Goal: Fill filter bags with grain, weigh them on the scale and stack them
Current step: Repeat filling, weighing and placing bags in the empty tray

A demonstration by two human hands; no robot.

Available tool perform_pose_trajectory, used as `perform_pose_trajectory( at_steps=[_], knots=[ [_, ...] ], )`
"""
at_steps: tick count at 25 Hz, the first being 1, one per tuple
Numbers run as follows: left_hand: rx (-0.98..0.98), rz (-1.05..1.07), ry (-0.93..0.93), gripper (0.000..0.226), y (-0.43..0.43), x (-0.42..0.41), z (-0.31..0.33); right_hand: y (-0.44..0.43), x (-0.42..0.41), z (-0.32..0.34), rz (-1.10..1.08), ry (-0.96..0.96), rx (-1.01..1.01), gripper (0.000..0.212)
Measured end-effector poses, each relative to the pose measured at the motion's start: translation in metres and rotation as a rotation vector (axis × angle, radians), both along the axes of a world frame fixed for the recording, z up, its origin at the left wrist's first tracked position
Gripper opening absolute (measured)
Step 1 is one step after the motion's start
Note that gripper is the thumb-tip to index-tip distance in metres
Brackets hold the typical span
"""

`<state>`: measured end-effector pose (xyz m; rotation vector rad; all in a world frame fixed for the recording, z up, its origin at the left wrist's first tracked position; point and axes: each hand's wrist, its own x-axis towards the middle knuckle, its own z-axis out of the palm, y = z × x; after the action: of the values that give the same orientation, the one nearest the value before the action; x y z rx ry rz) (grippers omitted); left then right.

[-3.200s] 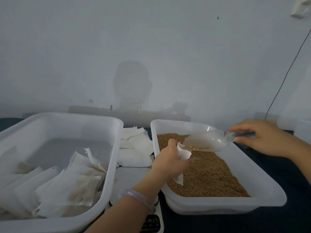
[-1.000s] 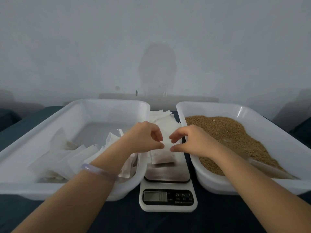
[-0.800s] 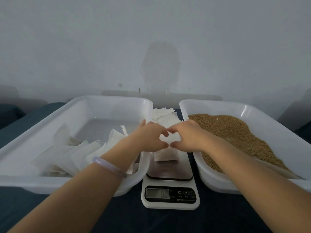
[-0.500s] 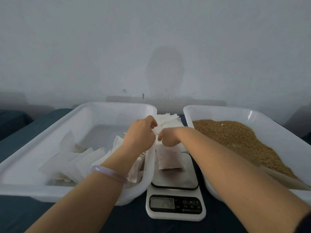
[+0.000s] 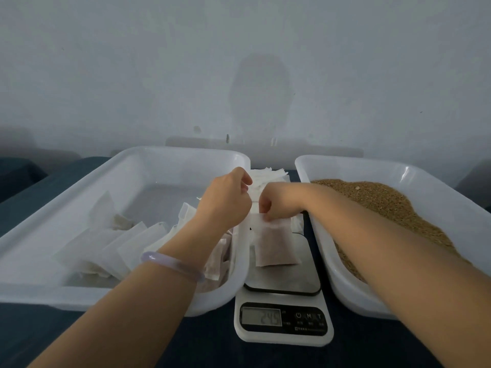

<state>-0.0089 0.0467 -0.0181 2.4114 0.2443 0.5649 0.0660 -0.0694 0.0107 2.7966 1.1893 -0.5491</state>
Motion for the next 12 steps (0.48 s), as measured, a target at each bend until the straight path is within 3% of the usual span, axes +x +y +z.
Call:
perform_pose_trajectory(
  at_steps=[3, 6, 10, 12],
  knots=[
    [-0.042, -0.08, 0.028, 0.027, -0.007, -0.004, 0.003, -0.016, -0.012, 0.027, 0.074, -0.037, 0.077, 0.015],
    [-0.121, -0.311, 0.146, 0.032, -0.017, -0.013, 0.007, -0.036, -0.023, 0.033, 0.066, -0.051, 0.178, 0.012],
    [0.159, -0.301, 0.212, 0.019, -0.023, -0.016, 0.007, -0.051, -0.035, 0.02, 0.024, -0.012, 0.296, 0.006],
    [0.217, -0.309, 0.203, 0.017, -0.024, -0.016, 0.007, -0.051, -0.036, 0.015, 0.001, 0.01, 0.288, 0.022]
  ],
)
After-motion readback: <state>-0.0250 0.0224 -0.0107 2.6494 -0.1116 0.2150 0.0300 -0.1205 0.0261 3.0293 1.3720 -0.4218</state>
